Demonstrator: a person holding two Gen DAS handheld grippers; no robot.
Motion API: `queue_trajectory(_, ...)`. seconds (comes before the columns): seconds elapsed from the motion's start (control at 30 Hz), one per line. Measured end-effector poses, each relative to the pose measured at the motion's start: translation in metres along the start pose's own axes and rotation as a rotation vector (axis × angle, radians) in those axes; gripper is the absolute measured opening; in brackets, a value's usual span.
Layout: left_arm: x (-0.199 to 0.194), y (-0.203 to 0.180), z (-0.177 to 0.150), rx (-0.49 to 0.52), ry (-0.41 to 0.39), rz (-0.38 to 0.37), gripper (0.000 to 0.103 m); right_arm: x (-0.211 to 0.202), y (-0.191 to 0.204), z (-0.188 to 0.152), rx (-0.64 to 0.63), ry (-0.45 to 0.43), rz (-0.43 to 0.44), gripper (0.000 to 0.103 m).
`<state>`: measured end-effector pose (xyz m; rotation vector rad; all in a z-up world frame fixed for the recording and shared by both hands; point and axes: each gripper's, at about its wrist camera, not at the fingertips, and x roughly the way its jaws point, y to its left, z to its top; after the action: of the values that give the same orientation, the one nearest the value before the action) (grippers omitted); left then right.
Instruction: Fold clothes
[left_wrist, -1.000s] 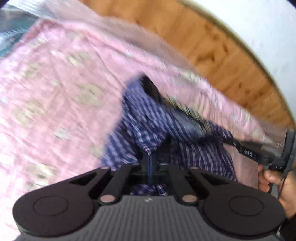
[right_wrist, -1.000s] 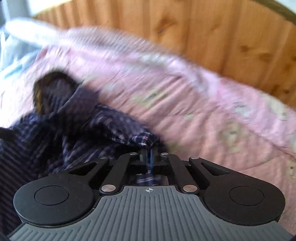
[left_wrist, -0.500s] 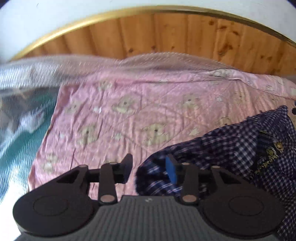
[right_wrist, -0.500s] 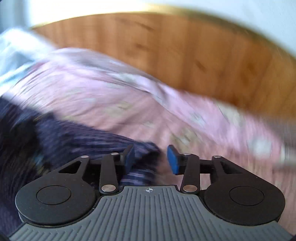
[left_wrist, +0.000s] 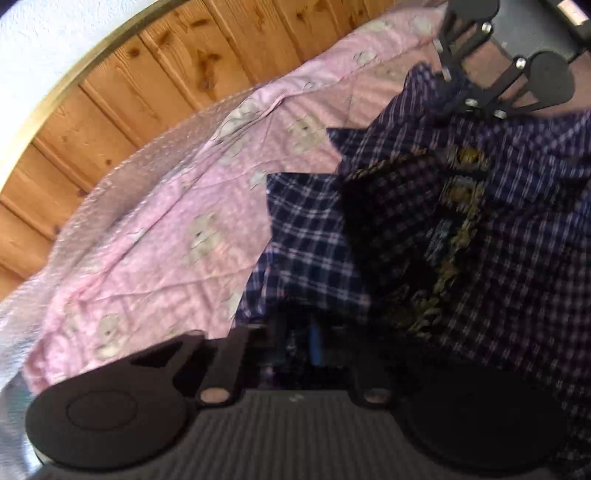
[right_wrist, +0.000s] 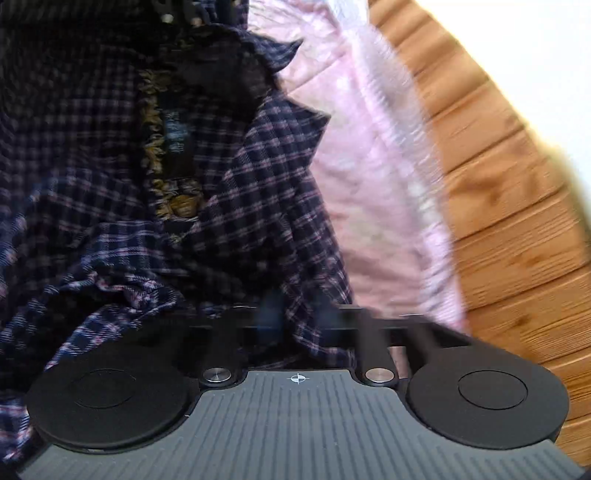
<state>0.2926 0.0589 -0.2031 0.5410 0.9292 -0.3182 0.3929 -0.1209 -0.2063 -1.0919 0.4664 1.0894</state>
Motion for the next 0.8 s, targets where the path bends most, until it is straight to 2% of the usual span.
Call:
queue_trajectory(0.03, -0.002, 0.015, 0.006, -0.074, -0.026, -0.036, 0.007, 0.002, -0.010, 0.001, 0.040, 0.001, 0.043, 0.000)
queue_trajectory(0.1, -0.004, 0.054, 0.021, -0.285, -0.102, -0.052, 0.006, -0.002, -0.049, 0.003, 0.248, -0.059, 0.077, 0.000)
queue_trajectory(0.17, 0.000, 0.097, 0.026, -0.563, -0.147, -0.028, 0.007, 0.003, -0.088, 0.000, 0.484, -0.116, 0.051, 0.000)
queue_trajectory(0.23, 0.012, 0.137, 0.017, -0.869, -0.136, -0.009, 0.008, 0.016, -0.121, -0.010, 0.764, -0.135, -0.009, 0.001)
queue_trajectory(0.27, 0.018, 0.152, 0.010, -0.992, -0.118, -0.007, 0.013, 0.016, -0.122, -0.020, 0.836, -0.129, 0.000, 0.016)
queue_trajectory(0.3, 0.021, 0.159, 0.004, -1.049, -0.098, -0.009, 0.018, 0.016, -0.123, -0.029, 0.908, -0.122, 0.010, 0.026)
queue_trajectory(0.33, 0.022, 0.164, -0.002, -1.088, -0.079, -0.005, 0.020, 0.015, -0.125, -0.039, 0.980, -0.115, 0.020, 0.028)
queue_trajectory(0.37, 0.017, 0.164, -0.004, -1.085, -0.063, 0.010, 0.025, 0.015, -0.126, -0.049, 1.051, -0.107, 0.029, 0.028)
queue_trajectory(0.4, 0.009, 0.160, -0.005, -1.065, -0.052, 0.019, 0.035, 0.015, -0.127, -0.059, 1.123, -0.100, 0.039, 0.033)
queue_trajectory(0.43, -0.002, 0.153, -0.006, -1.032, -0.039, 0.020, 0.040, 0.012, -0.126, -0.069, 1.184, -0.094, 0.052, 0.036)
queue_trajectory(0.47, -0.014, 0.144, -0.008, -0.997, -0.023, 0.020, 0.053, 0.000, -0.115, -0.080, 1.199, -0.098, 0.082, 0.044)
queue_trajectory(0.5, -0.024, 0.133, -0.011, -0.971, -0.003, 0.024, 0.061, -0.012, -0.103, -0.092, 1.213, -0.099, 0.110, 0.051)
queue_trajectory(0.53, -0.032, 0.122, -0.017, -0.956, 0.021, 0.026, 0.071, -0.025, -0.087, -0.103, 1.223, -0.088, 0.130, 0.054)
queue_trajectory(0.57, -0.040, 0.110, -0.023, -0.940, 0.044, 0.029, 0.076, -0.037, -0.071, -0.115, 1.233, -0.074, 0.148, 0.056)
queue_trajectory(0.67, -0.048, 0.075, -0.041, -0.926, 0.125, 0.010, 0.081, -0.063, -0.024, -0.137, 1.244, -0.017, 0.166, 0.056)
queue_trajectory(0.73, -0.043, 0.057, -0.050, -0.947, 0.167, -0.022, 0.080, -0.073, 0.004, -0.142, 1.245, 0.012, 0.163, 0.056)
queue_trajectory(0.77, -0.040, 0.051, -0.054, -0.958, 0.182, -0.038, 0.068, -0.078, 0.018, -0.144, 1.246, 0.027, 0.162, 0.050)
queue_trajectory(0.8, -0.037, 0.050, -0.057, -0.973, 0.182, -0.057, 0.026, -0.084, 0.033, -0.146, 1.246, 0.041, 0.161, 0.017)
